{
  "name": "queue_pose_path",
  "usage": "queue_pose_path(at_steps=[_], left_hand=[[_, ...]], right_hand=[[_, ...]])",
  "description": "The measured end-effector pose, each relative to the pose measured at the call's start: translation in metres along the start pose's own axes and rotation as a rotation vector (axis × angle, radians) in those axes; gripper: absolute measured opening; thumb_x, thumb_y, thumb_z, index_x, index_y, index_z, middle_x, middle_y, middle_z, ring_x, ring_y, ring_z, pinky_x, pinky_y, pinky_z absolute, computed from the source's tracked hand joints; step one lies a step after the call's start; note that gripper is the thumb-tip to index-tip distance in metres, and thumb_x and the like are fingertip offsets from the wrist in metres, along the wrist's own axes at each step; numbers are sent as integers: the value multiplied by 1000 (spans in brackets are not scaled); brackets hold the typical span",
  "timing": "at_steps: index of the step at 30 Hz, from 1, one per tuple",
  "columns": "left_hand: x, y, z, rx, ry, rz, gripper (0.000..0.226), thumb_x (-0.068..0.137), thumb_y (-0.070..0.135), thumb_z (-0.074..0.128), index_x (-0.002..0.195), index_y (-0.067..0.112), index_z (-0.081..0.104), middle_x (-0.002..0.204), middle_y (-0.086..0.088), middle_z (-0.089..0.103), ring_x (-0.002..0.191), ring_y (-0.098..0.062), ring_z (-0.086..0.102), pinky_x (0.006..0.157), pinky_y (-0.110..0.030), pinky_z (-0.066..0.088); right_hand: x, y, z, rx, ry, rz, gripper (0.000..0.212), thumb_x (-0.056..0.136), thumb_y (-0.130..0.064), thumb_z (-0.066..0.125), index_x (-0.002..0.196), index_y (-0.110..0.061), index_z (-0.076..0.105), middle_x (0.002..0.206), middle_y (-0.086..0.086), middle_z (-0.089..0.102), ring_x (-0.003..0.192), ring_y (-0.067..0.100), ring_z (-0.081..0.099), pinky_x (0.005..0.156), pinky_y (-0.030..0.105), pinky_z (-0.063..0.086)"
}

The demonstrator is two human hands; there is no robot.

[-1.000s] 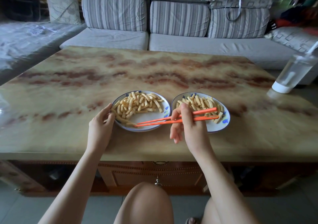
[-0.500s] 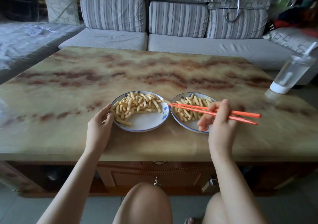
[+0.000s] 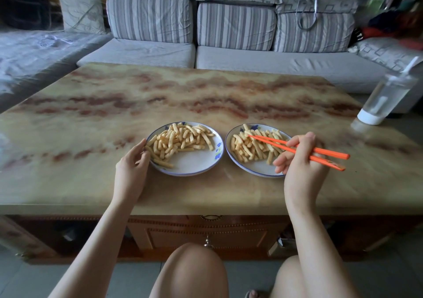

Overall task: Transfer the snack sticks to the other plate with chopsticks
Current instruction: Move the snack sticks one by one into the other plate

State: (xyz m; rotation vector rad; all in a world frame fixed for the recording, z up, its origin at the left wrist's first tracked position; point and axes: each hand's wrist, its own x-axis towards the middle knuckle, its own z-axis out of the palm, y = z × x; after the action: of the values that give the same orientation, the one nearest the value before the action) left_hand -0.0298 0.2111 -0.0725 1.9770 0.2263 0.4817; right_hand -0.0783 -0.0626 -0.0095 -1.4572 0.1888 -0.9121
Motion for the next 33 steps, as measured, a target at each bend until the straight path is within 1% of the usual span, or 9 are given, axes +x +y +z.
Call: queue_pose_path(at_steps=[2,3,7,11,14,17,20,28,33], left_hand=[[0,0,0,0,1,0,39,94,16,51,132,19,56,117,1,64,100,0,51,84,-17,35],[0,-1,-1,-1,1,0,39,94,16,51,132,19,56,117,1,64,100,0,51,84,-17,35],[0,0,0,0,7,-3,38,94,16,51,132,19,56,116,2,63,99,2,50,79,-8,32],[1,0,1,6,14,5,39,93,15,52,132,17,57,109,7,61,97,3,49,70,3,30],[1,0,1,6,19,6,38,93,14,52,131,16,57,103,11,56,97,2,49,67,9,27],[1,0,1,4,15,8,38,93,13,52,131,15,57,103,11,57,98,1,50,67,9,28],[1,-1,1,10,21,12,38,93,13,52,131,15,57,103,12,56,99,1,50,68,9,27],[2,-1,1,18,22,20,38,93,13,52,131,15,57,103,11,56,97,1,50,67,9,27],[2,-2,1,20,20,15,38,94,14,52,131,15,57,116,2,62,100,1,50,68,9,27]], right_hand=[[-2,-1,1,8,-8,-18,38,104,-24,33,71,-13,47,50,23,47,37,21,47,37,25,38],[-3,-1,1,11,-14,-31,38,105,-24,32,71,-13,47,50,26,47,37,21,46,38,24,38],[-8,-2,5,45,-72,-38,40,104,-27,31,71,-14,49,47,19,48,36,20,45,39,22,37],[-19,-2,17,105,-312,67,43,104,-28,29,72,-11,52,41,8,51,33,18,46,38,21,37],[-29,-2,29,128,-477,118,44,103,-31,29,72,-8,51,40,10,51,32,24,43,37,23,34],[-35,0,39,132,-563,180,44,105,-26,27,74,-7,51,42,13,51,32,23,42,37,20,33],[-38,1,44,125,-600,218,43,105,-26,27,75,-6,52,44,15,52,32,20,43,37,19,34],[-41,5,53,133,-630,267,44,105,-25,28,75,-4,52,42,11,53,30,18,44,35,19,34],[-40,5,50,127,-569,281,45,104,-27,29,71,-6,51,41,11,52,30,18,46,34,18,33]])
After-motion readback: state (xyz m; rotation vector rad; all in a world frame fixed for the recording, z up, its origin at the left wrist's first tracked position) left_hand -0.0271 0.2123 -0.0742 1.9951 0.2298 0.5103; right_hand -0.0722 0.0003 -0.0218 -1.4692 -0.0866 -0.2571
